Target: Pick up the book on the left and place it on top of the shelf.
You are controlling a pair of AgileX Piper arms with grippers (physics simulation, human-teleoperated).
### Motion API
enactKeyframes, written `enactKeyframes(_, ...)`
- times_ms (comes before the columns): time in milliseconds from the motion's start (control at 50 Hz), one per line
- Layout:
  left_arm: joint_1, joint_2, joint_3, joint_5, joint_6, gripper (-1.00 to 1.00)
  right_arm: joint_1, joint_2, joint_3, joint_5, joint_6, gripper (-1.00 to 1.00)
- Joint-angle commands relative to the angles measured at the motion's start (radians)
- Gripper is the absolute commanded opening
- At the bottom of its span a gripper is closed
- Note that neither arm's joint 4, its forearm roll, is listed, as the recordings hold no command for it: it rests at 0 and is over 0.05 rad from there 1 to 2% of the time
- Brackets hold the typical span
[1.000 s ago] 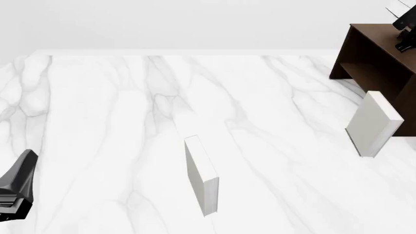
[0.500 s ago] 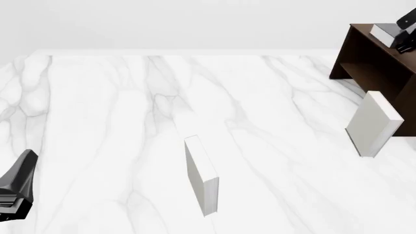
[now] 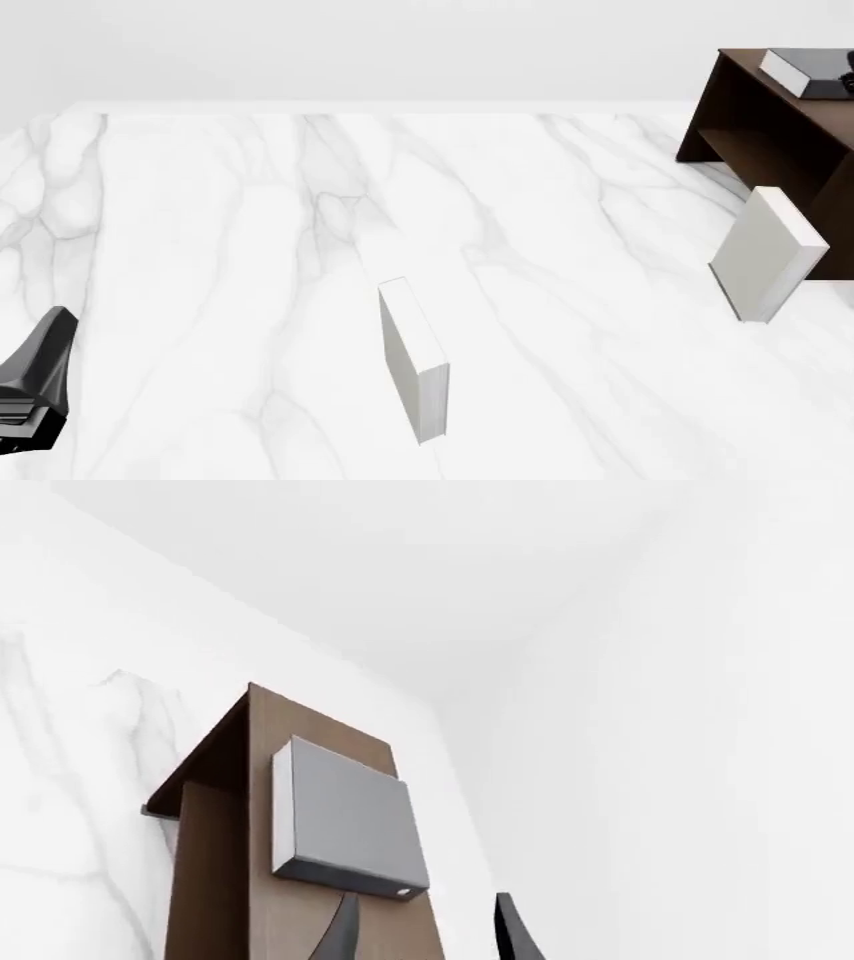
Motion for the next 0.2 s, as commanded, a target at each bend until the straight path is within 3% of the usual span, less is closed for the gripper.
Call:
enactKeyframes(20,0.0,0.0,0.0,0.0,0.0,1.0,-0.008,-0.109,0.041,0.006,0.102,1.0)
enactKeyframes(200,0.0,0.0,0.0,0.0,0.0,1.0,0.011,-0.184,0.067,0.0,0.17,1.0)
